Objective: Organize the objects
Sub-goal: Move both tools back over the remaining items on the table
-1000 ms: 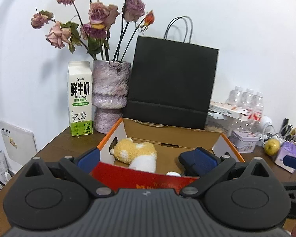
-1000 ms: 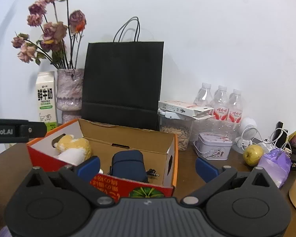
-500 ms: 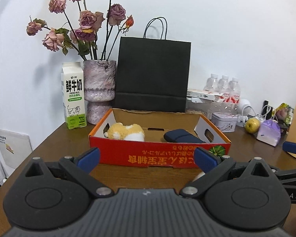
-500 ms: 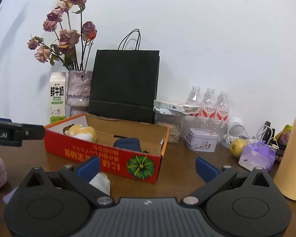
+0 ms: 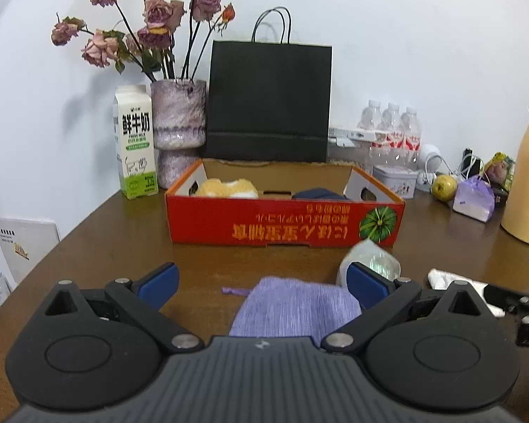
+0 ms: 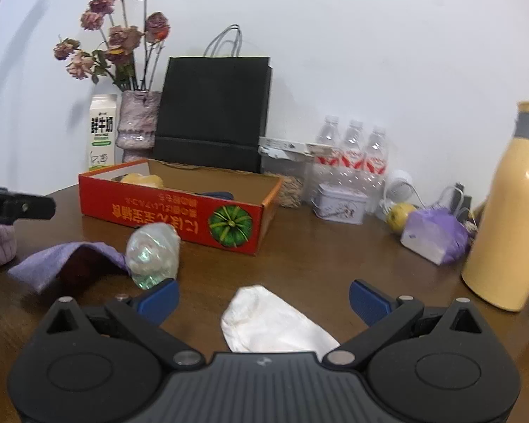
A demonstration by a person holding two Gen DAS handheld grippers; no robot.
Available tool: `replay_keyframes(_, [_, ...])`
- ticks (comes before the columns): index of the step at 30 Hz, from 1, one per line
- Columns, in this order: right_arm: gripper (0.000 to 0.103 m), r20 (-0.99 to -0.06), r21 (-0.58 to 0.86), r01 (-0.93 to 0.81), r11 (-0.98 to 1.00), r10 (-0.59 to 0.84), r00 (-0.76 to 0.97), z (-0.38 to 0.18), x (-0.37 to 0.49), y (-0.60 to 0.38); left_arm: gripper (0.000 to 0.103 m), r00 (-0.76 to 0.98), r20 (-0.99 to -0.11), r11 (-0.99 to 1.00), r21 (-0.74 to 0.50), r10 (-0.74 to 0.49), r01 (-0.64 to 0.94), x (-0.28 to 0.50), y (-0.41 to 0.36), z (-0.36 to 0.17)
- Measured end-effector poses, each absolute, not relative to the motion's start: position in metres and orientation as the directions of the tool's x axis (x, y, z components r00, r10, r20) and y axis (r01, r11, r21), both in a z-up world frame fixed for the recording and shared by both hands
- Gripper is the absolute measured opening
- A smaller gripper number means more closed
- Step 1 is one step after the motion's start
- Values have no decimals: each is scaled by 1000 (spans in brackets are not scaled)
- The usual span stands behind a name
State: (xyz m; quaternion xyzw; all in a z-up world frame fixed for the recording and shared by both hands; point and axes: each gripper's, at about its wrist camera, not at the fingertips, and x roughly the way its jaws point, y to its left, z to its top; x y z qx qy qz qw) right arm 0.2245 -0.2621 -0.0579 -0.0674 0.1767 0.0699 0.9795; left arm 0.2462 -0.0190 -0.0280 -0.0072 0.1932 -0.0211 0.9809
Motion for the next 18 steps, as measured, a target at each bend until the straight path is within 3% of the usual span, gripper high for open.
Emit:
replay_keyframes(8, [103,-410,-69,-140,988,100,907,-65,211,-287,103,915,-401,999,-30,-43,34,238,-14,-33])
replay_keyframes(18, [103,-564,-14,-151,988,117,817,-78,228,-315,103,910,-414,999,-36,-33,20,236,-11,-36])
